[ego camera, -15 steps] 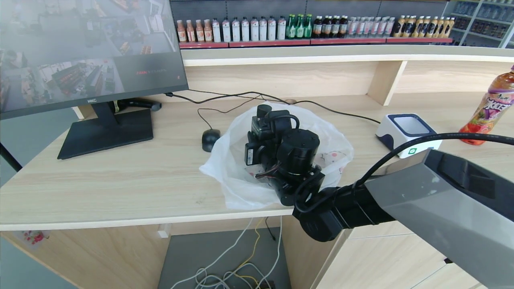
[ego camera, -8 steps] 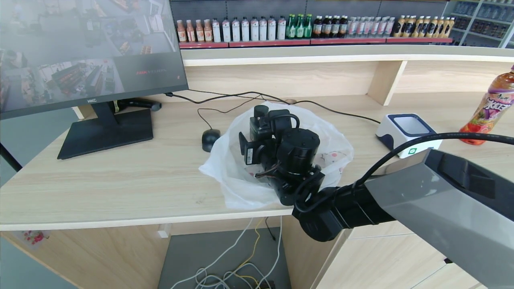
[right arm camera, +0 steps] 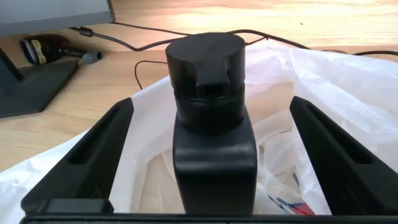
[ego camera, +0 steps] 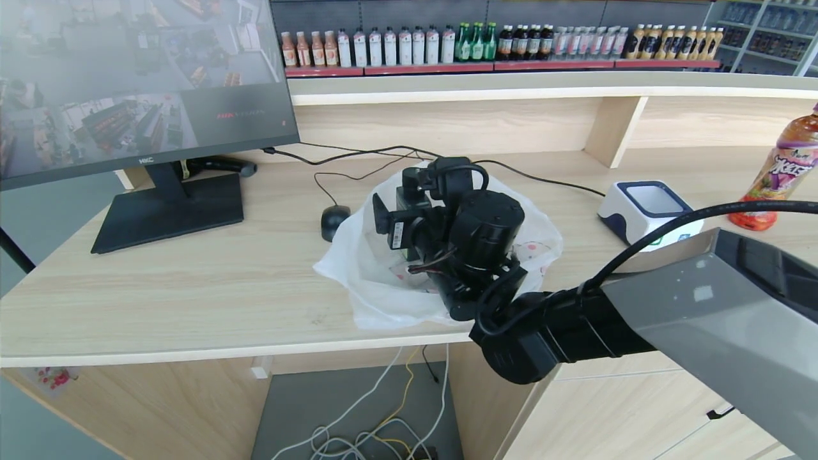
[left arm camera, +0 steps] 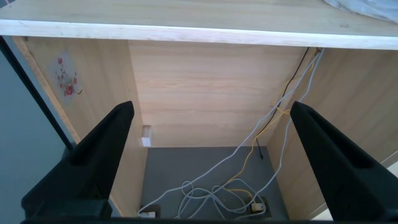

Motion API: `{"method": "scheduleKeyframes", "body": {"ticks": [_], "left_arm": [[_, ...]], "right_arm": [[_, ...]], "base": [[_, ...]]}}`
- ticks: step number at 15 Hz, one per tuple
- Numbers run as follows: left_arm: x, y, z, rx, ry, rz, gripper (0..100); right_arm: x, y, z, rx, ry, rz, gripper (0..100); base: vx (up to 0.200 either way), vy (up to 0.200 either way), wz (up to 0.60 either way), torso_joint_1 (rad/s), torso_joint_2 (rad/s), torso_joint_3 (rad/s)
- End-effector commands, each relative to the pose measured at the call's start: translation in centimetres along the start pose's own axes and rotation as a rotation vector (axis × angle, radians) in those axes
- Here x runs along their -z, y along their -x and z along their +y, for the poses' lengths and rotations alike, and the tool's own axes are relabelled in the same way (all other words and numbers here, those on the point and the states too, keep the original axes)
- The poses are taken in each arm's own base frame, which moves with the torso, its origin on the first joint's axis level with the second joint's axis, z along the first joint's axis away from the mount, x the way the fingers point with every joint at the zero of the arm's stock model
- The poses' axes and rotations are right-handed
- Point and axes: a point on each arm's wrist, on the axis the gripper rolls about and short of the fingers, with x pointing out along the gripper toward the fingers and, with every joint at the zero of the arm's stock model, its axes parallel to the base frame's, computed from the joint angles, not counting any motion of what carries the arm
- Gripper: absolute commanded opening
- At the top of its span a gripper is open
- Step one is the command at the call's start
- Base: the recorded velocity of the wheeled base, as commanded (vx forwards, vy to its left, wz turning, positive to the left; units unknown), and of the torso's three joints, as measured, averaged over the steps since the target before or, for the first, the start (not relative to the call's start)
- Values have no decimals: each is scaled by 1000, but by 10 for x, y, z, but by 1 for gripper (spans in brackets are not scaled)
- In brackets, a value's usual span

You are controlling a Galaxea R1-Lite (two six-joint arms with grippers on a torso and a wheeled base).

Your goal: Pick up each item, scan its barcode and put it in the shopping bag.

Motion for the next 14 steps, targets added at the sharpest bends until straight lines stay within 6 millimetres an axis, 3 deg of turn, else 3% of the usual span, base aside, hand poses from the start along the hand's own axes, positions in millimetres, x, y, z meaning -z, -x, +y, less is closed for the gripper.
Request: {"method": "scheduleKeyframes", "body": {"ticks": [1, 4, 10, 14], "left_arm": [[0, 0, 0, -1, 1, 0, 100], [0, 0, 0, -1, 1, 2, 100], [0, 0, 0, -1, 1, 0, 100], [0, 0, 0, -1, 6, 0, 100]], "right_arm": [[-25, 15, -4, -8, -5, -16, 100], [-40, 43, -14, -18, 12, 12, 100], [-67, 119, -50, -37, 4, -11, 100], [-67, 141, -61, -39, -13, -53, 100]], "base": [[0, 0, 0, 0, 0, 0], [0, 0, 0, 0, 0, 0], [0, 0, 0, 0, 0, 0], [0, 0, 0, 0, 0, 0]]}}
